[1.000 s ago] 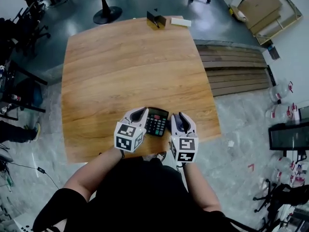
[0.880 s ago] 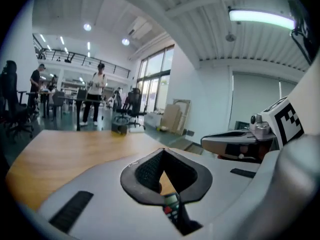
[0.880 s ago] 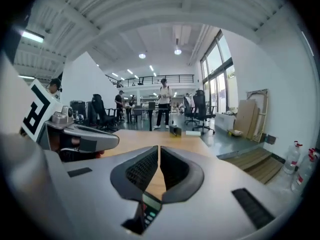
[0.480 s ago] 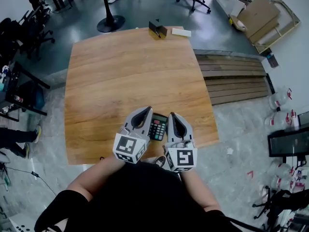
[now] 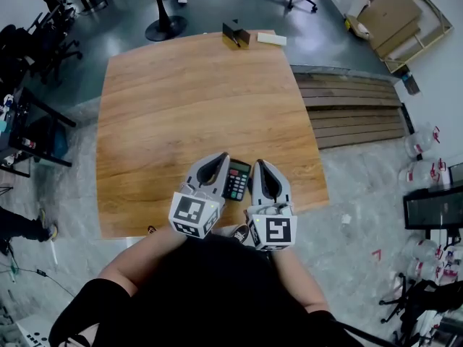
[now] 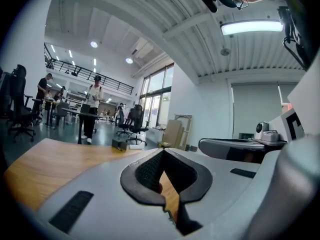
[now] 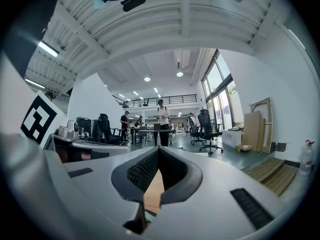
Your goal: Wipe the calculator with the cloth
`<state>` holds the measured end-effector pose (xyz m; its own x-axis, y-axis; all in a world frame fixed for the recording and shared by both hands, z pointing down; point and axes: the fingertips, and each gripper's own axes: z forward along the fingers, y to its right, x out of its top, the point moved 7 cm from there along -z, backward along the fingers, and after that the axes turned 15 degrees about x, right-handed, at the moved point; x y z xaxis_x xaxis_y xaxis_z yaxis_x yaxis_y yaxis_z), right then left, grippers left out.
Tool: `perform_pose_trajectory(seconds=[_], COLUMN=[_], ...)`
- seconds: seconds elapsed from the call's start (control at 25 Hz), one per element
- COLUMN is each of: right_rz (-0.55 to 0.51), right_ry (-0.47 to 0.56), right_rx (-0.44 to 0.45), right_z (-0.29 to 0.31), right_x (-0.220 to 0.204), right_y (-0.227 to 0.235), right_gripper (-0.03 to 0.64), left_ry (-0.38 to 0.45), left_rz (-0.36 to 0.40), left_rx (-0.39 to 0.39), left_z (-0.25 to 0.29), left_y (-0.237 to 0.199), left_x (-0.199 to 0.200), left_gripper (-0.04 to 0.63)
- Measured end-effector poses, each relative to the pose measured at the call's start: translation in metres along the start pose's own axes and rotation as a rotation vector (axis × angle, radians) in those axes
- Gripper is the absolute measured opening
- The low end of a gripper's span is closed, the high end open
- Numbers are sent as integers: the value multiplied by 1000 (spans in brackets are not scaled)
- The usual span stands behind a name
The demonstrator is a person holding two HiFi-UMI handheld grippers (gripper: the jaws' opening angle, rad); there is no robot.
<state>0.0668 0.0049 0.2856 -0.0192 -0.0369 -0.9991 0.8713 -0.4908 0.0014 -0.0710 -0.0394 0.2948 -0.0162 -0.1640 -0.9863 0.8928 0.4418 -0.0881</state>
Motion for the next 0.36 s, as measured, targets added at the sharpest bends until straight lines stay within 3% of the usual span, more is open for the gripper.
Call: perform_pose_trajectory(seconds=[0.36], right_rz=[2], right_ry=[-2], right_rx=[6], right_z=[-8], right_x=[2], right_y=[4], right_gripper=[15], left_ry=[-6], left_rz=[12], left_rx=[11], left_z=[-3], left_y=[8], left_x=[-1], left_gripper=[6])
